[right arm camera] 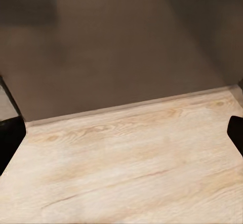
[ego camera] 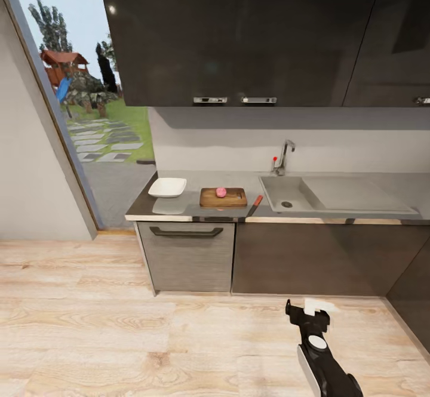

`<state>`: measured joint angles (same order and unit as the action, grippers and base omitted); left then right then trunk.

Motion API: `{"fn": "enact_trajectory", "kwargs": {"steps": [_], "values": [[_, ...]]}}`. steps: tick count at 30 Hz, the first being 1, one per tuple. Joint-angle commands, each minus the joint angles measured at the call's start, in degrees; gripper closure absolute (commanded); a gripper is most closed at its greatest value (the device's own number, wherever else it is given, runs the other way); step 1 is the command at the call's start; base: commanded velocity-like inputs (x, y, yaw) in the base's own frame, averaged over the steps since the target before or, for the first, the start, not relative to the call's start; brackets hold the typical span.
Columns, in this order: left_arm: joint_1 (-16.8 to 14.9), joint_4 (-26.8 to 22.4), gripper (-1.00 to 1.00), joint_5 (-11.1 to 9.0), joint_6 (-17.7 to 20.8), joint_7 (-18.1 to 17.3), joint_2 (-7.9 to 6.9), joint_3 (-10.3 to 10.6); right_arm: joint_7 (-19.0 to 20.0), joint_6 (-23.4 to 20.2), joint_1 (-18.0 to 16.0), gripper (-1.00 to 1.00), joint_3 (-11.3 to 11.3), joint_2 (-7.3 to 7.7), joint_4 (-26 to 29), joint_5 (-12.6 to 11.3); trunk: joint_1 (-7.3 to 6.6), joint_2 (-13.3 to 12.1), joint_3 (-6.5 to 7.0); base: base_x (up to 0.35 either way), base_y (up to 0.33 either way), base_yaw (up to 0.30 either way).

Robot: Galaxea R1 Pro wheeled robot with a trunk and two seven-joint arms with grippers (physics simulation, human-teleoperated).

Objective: In the kitchen, take the Vidalia onion out of the sink, dice it on the chopping board with the paring knife, put the diced onion into the bowl on the countertop, then place both the paring knife and the chopping board into the sink.

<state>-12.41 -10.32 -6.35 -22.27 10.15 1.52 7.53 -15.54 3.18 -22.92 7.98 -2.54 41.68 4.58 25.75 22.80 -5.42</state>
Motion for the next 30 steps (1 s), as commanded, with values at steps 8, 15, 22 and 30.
{"fn": "enact_trajectory", "kwargs": {"steps": [8, 15, 22, 30], "values": [[-0.1, 0.0, -1.0, -0.6, -0.2, 0.2, -0.02, 0.5, 0.1, 0.2, 0.0, -1.0, -0.4, -0.32, 0.1, 0.5, 0.03, 0.1, -0.12, 0.0, -0.225, 0.274], [-0.1, 0.0, -1.0, -0.6, -0.2, 0.2, -0.03, 0.5, 0.1, 0.2, 0.0, -1.0, -1.5, -0.35, 0.2, 0.5, 0.03, 0.1, -0.12, 0.0, -0.297, 0.29], [-0.1, 0.0, -1.0, -0.6, -0.2, 0.2, -0.02, 0.5, 0.1, 0.2, 0.0, -1.0, -1.7, -0.36, 0.2, 0.5, 0.03, 0.1, -0.12, 0.0, -0.303, 0.291], [-0.1, 0.0, -1.0, -0.6, -0.2, 0.2, 0.04, 0.6, 0.1, 0.2, 0.0, -1.0, -1.8, -0.36, 0.2, 0.5, 0.03, 0.1, -0.12, 0.0, -0.304, 0.291]]}}
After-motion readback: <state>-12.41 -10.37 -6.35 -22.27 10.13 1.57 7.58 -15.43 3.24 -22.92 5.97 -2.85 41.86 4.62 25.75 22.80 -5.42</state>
